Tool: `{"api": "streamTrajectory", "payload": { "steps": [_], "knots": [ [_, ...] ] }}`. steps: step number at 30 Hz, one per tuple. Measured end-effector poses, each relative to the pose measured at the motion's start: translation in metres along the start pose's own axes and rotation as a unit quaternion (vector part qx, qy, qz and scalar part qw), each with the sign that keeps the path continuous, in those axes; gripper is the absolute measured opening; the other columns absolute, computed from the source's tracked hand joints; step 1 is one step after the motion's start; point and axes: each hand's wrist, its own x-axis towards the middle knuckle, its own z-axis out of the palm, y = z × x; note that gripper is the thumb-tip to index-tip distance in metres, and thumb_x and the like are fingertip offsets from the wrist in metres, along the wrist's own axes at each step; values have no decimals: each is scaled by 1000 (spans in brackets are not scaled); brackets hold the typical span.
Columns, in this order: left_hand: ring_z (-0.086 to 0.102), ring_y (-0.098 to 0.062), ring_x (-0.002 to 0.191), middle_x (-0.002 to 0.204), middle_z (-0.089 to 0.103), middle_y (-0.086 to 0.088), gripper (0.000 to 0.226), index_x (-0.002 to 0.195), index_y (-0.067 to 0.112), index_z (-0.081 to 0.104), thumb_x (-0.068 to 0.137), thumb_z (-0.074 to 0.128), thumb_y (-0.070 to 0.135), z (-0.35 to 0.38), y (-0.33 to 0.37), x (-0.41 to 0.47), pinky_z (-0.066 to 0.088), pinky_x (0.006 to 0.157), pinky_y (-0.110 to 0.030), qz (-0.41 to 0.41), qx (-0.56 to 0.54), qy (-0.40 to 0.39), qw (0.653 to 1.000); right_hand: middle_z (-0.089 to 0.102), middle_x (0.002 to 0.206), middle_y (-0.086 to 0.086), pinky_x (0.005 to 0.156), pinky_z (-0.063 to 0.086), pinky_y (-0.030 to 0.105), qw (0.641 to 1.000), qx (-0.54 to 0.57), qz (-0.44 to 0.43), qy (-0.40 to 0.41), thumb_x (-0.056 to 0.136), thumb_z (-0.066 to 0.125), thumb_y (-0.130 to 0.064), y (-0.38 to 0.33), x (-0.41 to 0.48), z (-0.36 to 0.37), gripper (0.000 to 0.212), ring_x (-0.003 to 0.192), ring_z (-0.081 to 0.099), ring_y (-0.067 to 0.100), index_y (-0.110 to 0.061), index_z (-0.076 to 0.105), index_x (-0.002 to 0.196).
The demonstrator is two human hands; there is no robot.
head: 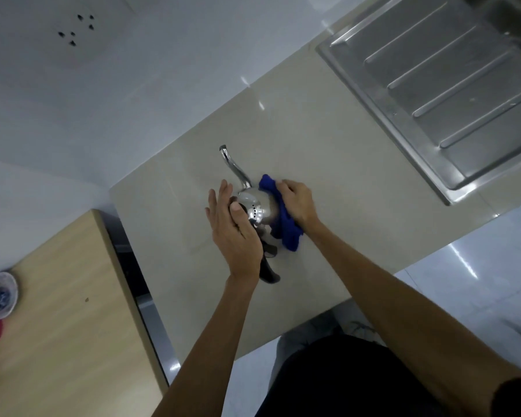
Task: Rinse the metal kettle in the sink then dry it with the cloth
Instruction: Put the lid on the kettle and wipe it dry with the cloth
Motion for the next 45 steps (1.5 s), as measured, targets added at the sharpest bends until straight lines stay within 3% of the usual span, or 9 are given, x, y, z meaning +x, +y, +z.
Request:
{"api": "streamTrajectory", "payload": {
  "steps": [2, 7, 11, 15, 21, 31, 36, 38, 45],
  "knots": [
    [34, -26, 149, 147, 55, -7, 49, 138, 5, 54, 105, 27, 29, 0, 0, 1, 21, 126, -45, 0, 0, 0, 1000, 66, 82, 9, 79, 45, 37, 993, -74, 4, -91, 99, 48, -26, -20, 30, 0, 36, 75, 56, 18, 1, 69, 87],
    [33, -23, 149, 148, 53, -2, 49, 140, 7, 52, 105, 27, 29, -3, 5, 1, 21, 125, -43, 0, 0, -12, 1000, 65, 126, 14, 94, 45, 29, 968, -74, 22, -241, 100, 52, -20, -52, 73, 7, 30, 105, 60, 21, -6, 66, 123],
    [27, -19, 152, 149, 53, -2, 48, 144, 12, 47, 105, 27, 30, -9, 2, 10, 15, 127, -39, 10, -4, -61, 998, 70, 94, 12, 75, 57, 38, 953, 4, 83, -293, 96, 56, -29, -60, 76, -6, 25, 79, 66, 24, -8, 68, 100],
    [22, -21, 154, 151, 43, 9, 46, 147, 12, 43, 106, 26, 28, -17, -4, 25, 8, 127, -51, 112, 81, -144, 980, 72, 87, 5, 72, 58, 33, 960, 63, 75, -262, 94, 59, -28, -40, 77, -39, 18, 76, 69, 19, -13, 69, 98],
    [20, -26, 155, 161, 36, -5, 50, 147, 17, 46, 105, 24, 32, -25, -3, 49, 9, 124, -60, 238, 237, -186, 923, 68, 78, -2, 74, 49, 31, 955, 184, 98, -212, 96, 55, -26, -6, 50, -93, 17, 74, 60, 15, -17, 66, 87],
    [7, -20, 156, 168, 18, -2, 54, 155, 26, 32, 104, 17, 40, -30, 9, 38, 0, 127, -48, 24, 140, -139, 980, 72, 104, 3, 79, 50, 25, 946, 218, 118, -211, 102, 51, -25, 48, -34, -77, 27, 92, 67, 14, -7, 67, 114],
    [2, -21, 156, 169, 12, -7, 66, 158, 18, 22, 97, 31, 43, -34, 7, 52, 3, 127, -48, -87, 110, -164, 976, 70, 101, 4, 90, 48, 42, 940, 319, 118, -33, 91, 61, -38, 50, -23, -54, 25, 97, 63, 21, -17, 72, 100],
    [-1, -19, 156, 169, 9, -7, 74, 159, 13, 17, 92, 33, 41, -32, 8, 56, 0, 128, -44, -114, 88, -185, 972, 71, 104, 2, 96, 49, 43, 956, 285, 64, 22, 99, 53, -34, 32, -13, -36, 24, 102, 64, 23, -18, 71, 103],
    [0, -15, 156, 169, 9, -6, 72, 158, 8, 12, 92, 26, 33, -25, 5, 54, -3, 128, -38, -98, 73, -175, 977, 72, 94, -3, 87, 50, 33, 995, 60, -57, -59, 101, 49, -26, -8, 21, 9, 27, 87, 64, 13, -13, 73, 103]
  ]
}}
